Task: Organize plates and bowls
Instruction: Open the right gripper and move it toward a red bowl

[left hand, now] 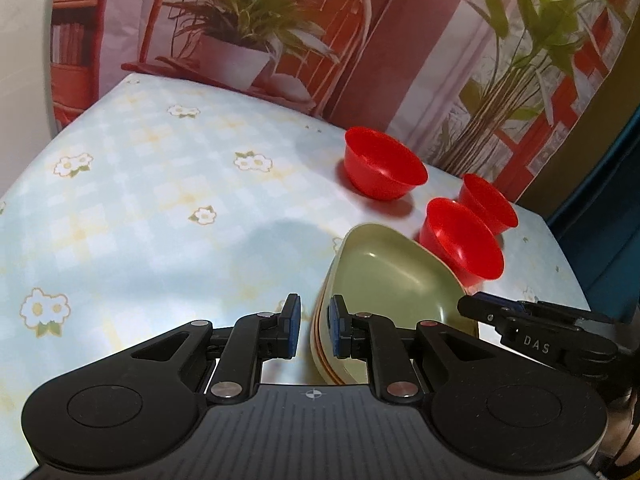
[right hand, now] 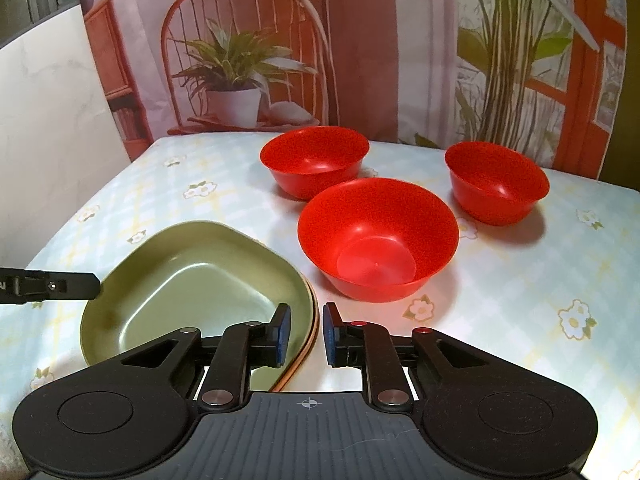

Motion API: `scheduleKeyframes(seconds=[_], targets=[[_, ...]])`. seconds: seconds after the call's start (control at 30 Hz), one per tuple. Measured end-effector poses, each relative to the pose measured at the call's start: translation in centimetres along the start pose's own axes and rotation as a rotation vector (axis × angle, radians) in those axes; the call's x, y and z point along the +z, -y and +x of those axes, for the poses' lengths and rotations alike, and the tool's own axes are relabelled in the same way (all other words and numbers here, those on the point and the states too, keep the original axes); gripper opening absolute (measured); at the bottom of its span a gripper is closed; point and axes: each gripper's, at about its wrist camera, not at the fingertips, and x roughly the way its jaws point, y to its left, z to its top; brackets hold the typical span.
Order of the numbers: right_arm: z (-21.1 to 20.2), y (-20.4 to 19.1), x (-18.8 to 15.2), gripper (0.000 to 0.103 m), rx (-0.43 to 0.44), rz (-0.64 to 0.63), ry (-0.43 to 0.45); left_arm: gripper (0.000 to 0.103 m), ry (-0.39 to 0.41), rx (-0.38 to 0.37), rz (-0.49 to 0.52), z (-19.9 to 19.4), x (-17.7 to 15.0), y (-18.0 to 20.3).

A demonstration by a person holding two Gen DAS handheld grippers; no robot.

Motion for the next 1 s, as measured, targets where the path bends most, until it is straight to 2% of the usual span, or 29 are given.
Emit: scheduleKeyframes(seconds=[0.6, 0.8, 1.0], targets=[[0.3, 0.3, -0.6, 0.017, -0.008, 0.01, -0.017, 0.021, -0.022, -0.03, -0.021, 1.3, -0.8, -1.0], [0.3, 0.4, -0.6, 0.017, -0.009, 0.013, -0.016, 0.021, -0.027, -0.022, -0.005, 1.3, -0.6, -0.8], [-0.4, 0.4, -0.4, 0.017, 0.008, 0.016, -0.002, 0.02, 0.005, -0.003, 0.041, 0.5, 0.1, 0.0]])
